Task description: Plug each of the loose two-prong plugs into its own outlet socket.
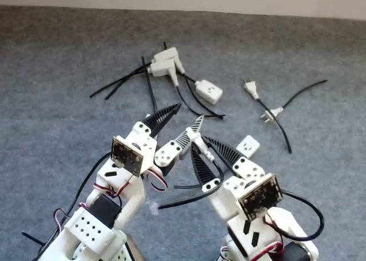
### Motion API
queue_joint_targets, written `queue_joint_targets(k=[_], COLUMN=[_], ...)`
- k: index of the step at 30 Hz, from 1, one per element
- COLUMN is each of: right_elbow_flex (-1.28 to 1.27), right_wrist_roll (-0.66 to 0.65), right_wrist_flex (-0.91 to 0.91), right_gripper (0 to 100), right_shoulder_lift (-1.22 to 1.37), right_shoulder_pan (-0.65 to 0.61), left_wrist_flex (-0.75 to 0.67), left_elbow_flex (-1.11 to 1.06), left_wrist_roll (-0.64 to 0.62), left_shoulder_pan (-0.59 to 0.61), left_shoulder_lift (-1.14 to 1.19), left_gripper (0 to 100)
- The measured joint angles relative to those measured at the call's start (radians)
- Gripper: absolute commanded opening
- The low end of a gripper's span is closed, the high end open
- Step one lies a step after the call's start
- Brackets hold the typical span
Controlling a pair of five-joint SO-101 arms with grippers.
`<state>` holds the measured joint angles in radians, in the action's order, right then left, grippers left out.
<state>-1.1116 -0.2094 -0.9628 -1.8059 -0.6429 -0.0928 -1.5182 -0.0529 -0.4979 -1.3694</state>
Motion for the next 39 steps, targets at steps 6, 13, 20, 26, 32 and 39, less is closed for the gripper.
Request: queue_joint_targets(k=[6,13,20,26,32,39], right_elbow_flex=[0.153,0.434,0.631,0.741,0.758,0.76], right_wrist_roll=[0.0,0.0,0.0,-0.011,-0.232,-0.413], right_wrist_flex=[0.072,0.046,-0.127,-0.25,-0.255,-0.163], right_gripper=[0.5,0.5,0.5,0.5,0.5,0.5], right_shoulder_lift=[0.175,0.427,0.723,0.982,1.169,1.321], right_shoulder_pan=[0.097,0.195,0.204,0.204,0.077,-0.054], left_wrist_flex=[0.0,-0.002,0.198,0.374,0.525,0.574], left_elbow_flex=[-0.075,-0.158,-0.157,-0.132,-0.115,-0.115], left_wrist_roll=[-0.002,-0.002,-0.002,-0.002,-0.002,-0.002], left_shoulder_pan=[0.043,0.308,0.664,0.836,0.951,1.031], left_shoulder_lift=[-0.002,-0.002,-0.002,-0.002,-0.002,-0.002], left_gripper=[20,20,20,20,20,20])
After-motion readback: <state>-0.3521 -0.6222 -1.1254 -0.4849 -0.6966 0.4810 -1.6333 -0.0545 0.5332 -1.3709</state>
